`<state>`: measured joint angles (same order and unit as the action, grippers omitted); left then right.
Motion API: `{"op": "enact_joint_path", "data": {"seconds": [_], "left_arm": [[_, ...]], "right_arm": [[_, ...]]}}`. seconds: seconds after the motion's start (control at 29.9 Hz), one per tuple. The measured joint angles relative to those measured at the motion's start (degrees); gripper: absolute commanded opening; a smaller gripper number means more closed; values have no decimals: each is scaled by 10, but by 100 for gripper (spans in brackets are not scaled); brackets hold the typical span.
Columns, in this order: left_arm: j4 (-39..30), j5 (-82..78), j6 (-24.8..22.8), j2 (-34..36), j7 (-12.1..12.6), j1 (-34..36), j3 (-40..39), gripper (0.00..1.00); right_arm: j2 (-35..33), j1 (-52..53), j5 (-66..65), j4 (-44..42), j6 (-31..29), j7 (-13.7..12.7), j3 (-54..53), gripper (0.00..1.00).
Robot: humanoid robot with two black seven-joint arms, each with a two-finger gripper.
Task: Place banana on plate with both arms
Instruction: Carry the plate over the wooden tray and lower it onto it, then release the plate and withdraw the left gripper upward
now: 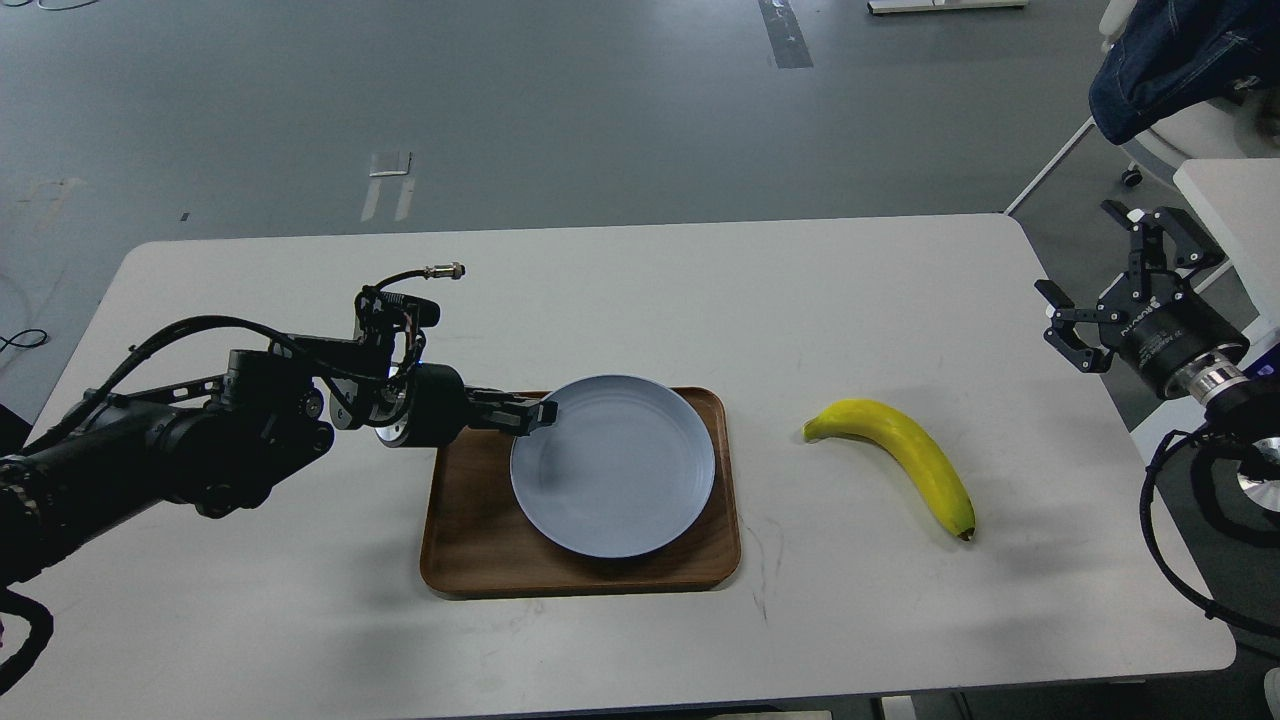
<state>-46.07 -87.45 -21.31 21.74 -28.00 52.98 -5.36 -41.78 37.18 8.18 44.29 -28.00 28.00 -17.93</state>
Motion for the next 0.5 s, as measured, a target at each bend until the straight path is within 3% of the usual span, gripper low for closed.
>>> {"op": "enact_joint_path", "data": {"seconds": [0.03, 0.1, 0.33, 0.5], "left_arm": [[1, 0, 1, -1, 0, 0, 0, 66], [3, 0, 1, -2, 0, -1, 0, 97], [0, 13, 2, -2, 0, 1, -5, 98], [-4, 130, 4, 24, 0, 17, -25, 98]], "right_arm": [[0, 0, 0, 0, 0, 0, 0, 100], [0, 0, 0, 0, 0, 0, 0, 100], [0, 0, 0, 1, 0, 0, 1, 100], [0, 0, 0, 0, 0, 0, 1, 100]]}}
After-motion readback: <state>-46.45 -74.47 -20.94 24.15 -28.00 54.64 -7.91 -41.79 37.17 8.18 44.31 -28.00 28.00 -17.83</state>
